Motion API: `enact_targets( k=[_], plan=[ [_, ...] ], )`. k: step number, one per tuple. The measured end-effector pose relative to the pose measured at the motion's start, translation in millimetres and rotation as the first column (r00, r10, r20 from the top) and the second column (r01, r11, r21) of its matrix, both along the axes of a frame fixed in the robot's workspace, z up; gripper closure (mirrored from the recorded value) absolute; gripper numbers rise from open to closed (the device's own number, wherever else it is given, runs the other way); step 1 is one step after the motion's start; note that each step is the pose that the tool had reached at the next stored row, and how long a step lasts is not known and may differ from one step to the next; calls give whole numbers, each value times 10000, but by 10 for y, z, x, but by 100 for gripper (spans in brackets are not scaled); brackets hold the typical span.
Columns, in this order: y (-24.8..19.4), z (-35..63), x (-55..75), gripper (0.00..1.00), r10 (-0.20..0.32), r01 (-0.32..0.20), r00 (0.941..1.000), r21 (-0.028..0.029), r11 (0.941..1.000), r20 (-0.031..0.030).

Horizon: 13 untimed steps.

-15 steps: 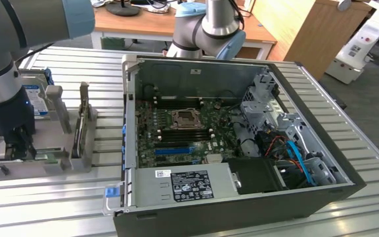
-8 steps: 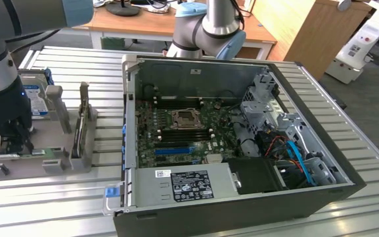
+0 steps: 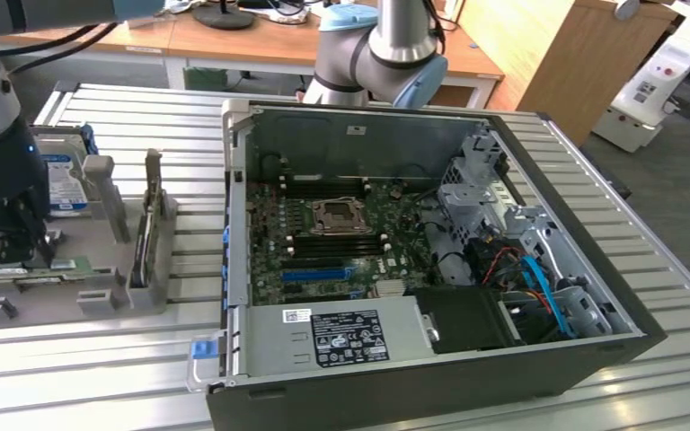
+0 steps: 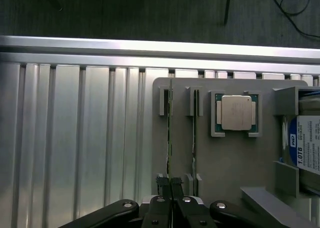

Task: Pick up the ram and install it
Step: 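Pick up the ram and move it above insertion slot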

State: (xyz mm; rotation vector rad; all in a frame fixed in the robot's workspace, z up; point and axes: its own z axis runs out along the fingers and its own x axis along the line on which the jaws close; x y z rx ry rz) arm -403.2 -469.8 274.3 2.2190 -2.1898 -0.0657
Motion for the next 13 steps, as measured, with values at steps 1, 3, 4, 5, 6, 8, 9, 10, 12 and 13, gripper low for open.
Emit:
enact_targets(
  k=[1,3,4,5,6,8,9,10,12,13],
  plan=[
    [0,32,0,88,0,0,10000,0,10000,0],
    [0,93,1,88,0,0,10000,-1,10000,0],
    [0,121,1,88,0,0,10000,-1,10000,-1],
    [0,149,1,88,0,0,10000,-1,10000,-1],
    [0,180,1,88,0,0,10000,-1,10000,-1],
    [0,236,1,88,0,0,10000,0,10000,-1],
    [0,265,1,88,0,0,10000,0,10000,0],
    [0,293,1,88,0,0,10000,-1,10000,0],
    [0,345,1,88,0,0,10000,-1,10000,0],
    [0,371,1,88,0,0,10000,0,10000,-1]
  ],
)
